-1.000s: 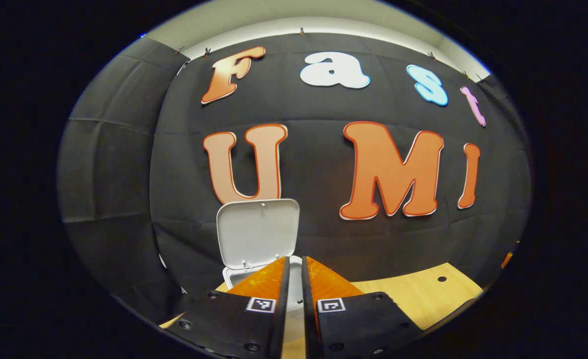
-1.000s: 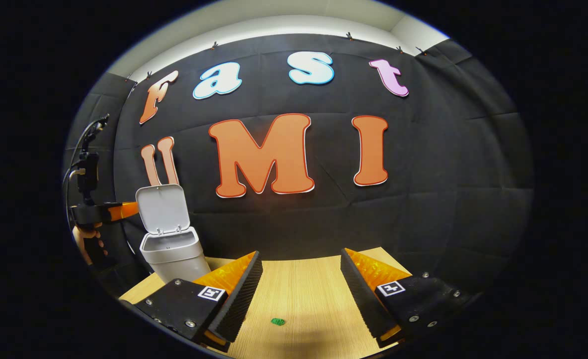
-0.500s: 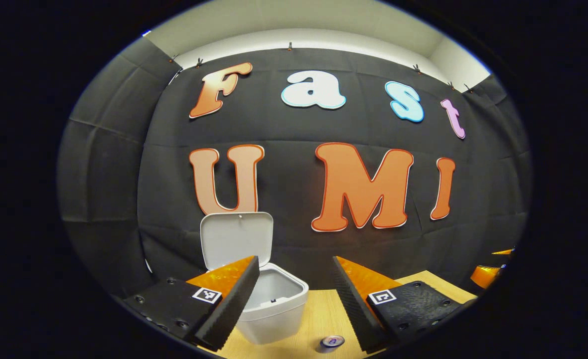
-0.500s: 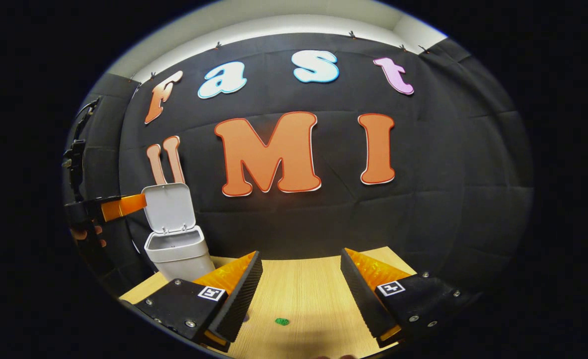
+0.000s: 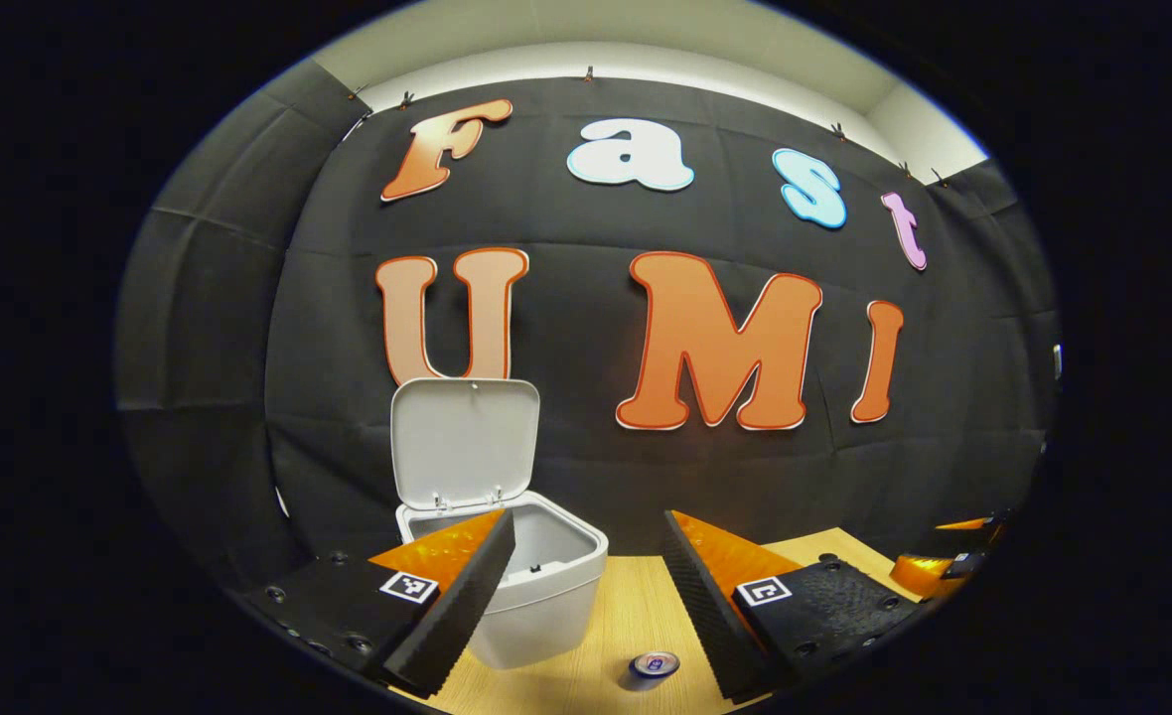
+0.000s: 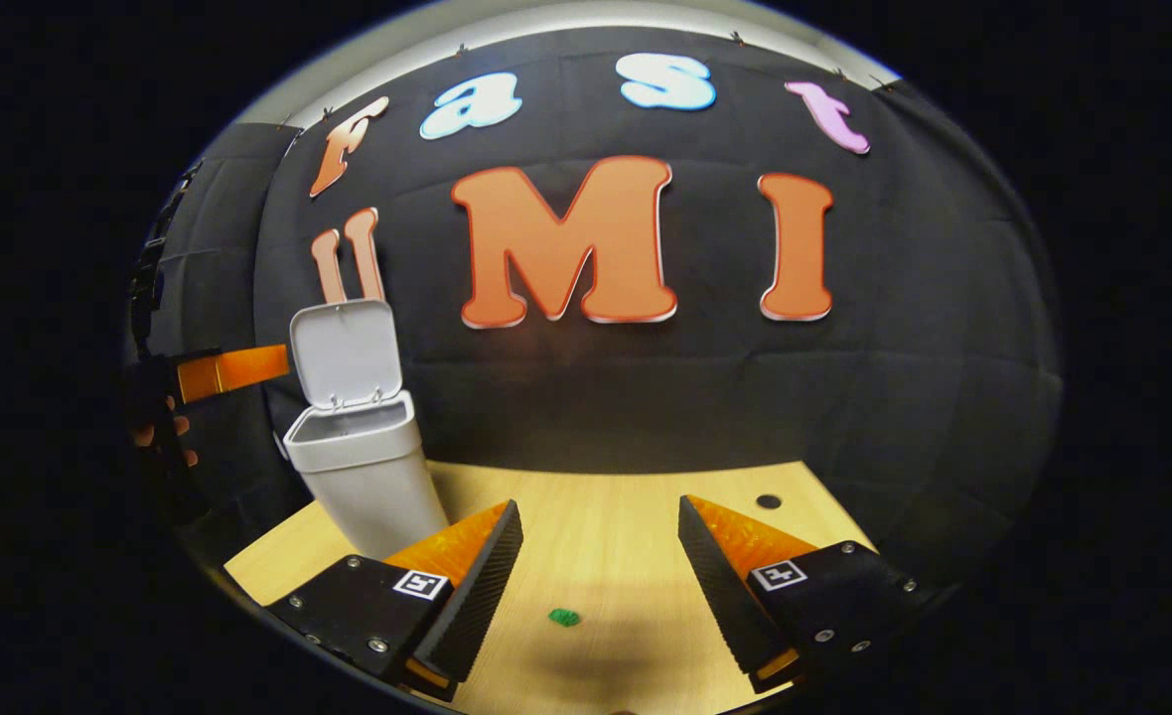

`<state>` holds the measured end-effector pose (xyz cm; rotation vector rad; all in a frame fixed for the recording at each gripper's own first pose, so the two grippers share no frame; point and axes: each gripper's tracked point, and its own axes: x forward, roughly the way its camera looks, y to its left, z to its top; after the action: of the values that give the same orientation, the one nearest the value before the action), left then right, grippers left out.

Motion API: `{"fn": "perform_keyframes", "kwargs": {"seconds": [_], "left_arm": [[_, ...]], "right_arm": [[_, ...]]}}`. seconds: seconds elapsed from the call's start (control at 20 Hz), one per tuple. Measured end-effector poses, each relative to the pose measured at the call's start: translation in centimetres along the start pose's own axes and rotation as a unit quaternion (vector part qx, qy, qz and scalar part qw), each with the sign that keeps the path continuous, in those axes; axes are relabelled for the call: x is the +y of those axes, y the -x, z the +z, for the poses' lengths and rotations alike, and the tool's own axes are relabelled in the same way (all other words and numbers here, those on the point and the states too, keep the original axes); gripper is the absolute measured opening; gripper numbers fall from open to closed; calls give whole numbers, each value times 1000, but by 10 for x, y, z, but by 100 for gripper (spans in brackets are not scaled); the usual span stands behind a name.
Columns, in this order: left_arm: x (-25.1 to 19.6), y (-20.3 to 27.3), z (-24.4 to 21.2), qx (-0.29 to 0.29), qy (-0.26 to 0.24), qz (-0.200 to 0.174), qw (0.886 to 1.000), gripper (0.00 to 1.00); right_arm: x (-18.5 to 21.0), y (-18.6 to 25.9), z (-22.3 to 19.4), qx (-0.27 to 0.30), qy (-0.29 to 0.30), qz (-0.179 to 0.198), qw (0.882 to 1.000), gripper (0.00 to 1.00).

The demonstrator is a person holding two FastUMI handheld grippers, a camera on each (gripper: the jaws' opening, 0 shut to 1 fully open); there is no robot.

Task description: Press the lid of the desktop garbage bin to open it, pick up the crumpled paper on the desktop and throw it into the bin, then pick up the pop can on the desktop and drop it into the bin, and finally close the garbage bin lid.

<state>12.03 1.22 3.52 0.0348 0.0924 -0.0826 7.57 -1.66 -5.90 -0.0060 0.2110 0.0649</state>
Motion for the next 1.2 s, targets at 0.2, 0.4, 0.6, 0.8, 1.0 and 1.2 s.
{"fn": "perform_keyframes", "kwargs": {"seconds": [0.2, 0.4, 0.6, 0.8, 1.0, 1.2], "left_arm": [[15, -6, -22, 20, -14, 5, 1000, 93], [36, -12, -52, 56, -18, 14, 998, 93], [63, -13, -82, 92, -19, 31, 995, 93], [90, -12, -107, 122, -13, 47, 991, 94], [113, -10, -125, 143, -17, 65, 987, 93], [124, -12, -137, 158, -6, 70, 985, 94]], "right_arm": [[3, -30, -65, 90, 19, -4, 996, 95], [15, -59, -132, 174, 4, 17, 985, 96], [20, -89, -181, 244, 19, 23, 969, 95], [27, -113, -220, 309, 15, 25, 951, 95], [27, -126, -239, 339, 53, 18, 939, 95], [31, -138, -250, 350, 75, 11, 934, 69]]}}
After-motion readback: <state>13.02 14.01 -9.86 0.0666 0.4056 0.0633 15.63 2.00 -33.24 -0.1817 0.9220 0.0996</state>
